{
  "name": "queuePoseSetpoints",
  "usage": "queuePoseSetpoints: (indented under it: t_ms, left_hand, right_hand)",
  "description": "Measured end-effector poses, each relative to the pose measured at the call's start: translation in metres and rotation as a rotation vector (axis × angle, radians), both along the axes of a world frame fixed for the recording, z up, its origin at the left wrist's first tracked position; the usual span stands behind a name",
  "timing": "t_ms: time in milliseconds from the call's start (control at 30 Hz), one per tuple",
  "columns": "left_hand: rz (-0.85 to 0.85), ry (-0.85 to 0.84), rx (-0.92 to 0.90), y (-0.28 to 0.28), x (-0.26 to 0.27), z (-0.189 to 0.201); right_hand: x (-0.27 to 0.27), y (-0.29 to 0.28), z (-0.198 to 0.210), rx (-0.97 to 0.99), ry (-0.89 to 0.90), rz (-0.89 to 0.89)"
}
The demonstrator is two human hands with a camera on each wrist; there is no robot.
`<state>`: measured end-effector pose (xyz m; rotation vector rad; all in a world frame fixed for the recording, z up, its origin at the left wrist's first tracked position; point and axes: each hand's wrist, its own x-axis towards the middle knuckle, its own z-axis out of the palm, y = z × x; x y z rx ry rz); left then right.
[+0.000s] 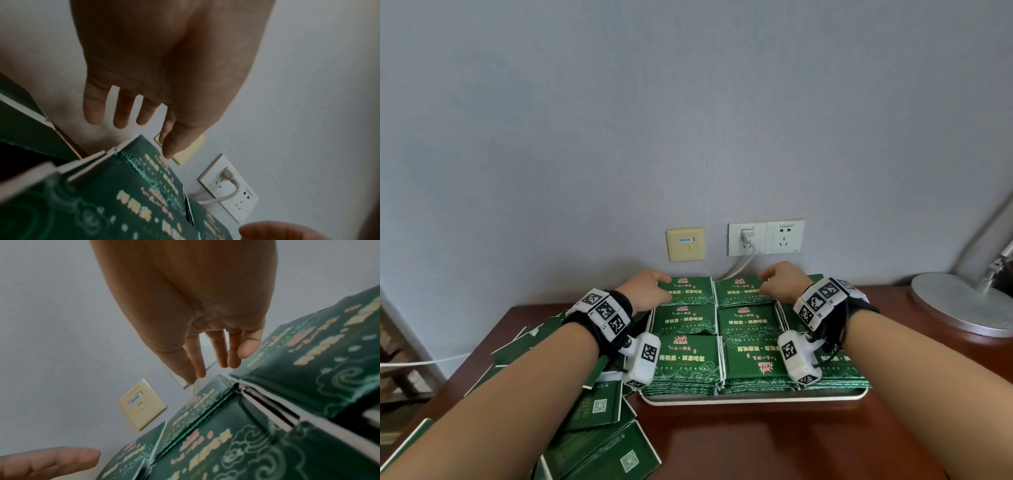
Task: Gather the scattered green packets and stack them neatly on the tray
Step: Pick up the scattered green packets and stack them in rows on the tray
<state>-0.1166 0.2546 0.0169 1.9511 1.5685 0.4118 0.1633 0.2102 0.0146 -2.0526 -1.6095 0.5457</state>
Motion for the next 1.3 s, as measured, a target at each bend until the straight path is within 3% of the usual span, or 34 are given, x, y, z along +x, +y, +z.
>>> queuePoseSetpoints:
  t_ms: [333,533,967,1300]
  left_hand:
    - [-0.023,-0.068,0.120,-0.062,-0.027,0.032]
    - [-0.024,-0.021,0.192,-0.117,-0.064,0.038]
    - [0.034,0.105,0.182,-0.198,-0.167,0.006]
    - [0.118,0.197,0.126,-0.230,-0.233,-0.037]
  right_hand:
    - [-0.043,-0.059,0.037,0.138,0.022,0.064]
    - [-0.091,-0.107,0.046,0.134,0.005,0.150]
    - [-0.190,-0.168,0.006,0.021,-0.032,0.291]
    - [-0.244,-0.186,-0.033,-0.157,-0.187,0.369]
